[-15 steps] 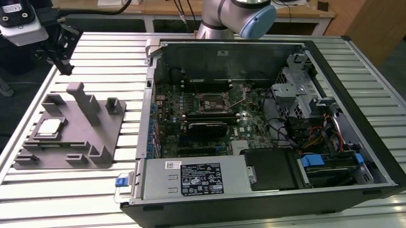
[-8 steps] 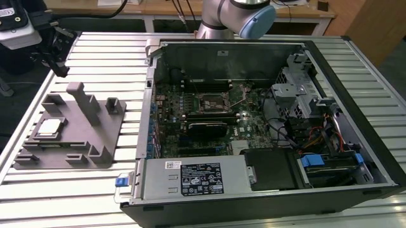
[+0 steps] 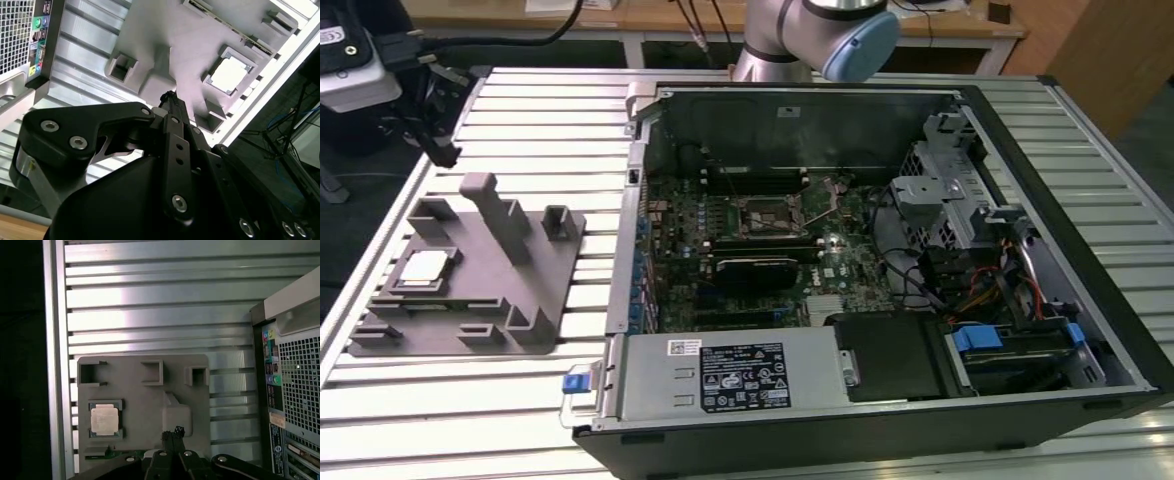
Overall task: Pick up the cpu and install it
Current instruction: 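Pick up the cpu and move it towards the insertion slot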
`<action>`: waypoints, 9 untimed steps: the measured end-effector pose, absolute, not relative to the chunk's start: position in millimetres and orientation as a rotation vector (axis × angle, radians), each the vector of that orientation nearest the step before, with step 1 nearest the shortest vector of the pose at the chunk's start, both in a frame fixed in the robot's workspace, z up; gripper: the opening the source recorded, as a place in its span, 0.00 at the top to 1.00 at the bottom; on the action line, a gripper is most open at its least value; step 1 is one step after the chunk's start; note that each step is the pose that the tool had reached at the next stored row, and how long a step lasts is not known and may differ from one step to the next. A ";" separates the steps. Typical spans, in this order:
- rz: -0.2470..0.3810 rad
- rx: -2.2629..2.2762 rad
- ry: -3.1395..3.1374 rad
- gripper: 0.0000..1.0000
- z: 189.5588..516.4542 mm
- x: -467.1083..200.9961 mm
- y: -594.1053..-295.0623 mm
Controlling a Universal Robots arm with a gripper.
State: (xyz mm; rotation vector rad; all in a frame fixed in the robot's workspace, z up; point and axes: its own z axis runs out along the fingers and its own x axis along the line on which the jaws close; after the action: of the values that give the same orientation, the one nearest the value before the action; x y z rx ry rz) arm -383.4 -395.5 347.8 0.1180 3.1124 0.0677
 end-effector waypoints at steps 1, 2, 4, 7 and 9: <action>0.068 0.118 3.113 0.89 346.8 -384.5 -395.5; 0.068 0.118 3.113 0.89 345.9 -385.6 -395.5; 0.068 0.118 3.113 0.89 343.9 -388.1 -395.5; 0.068 0.118 3.113 0.89 341.1 -391.9 -395.5; 0.068 0.118 3.112 0.89 339.2 -394.3 -395.5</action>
State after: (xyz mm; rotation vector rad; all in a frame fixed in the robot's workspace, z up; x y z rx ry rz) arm -394.3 -395.5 339.2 0.1180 3.1125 0.0676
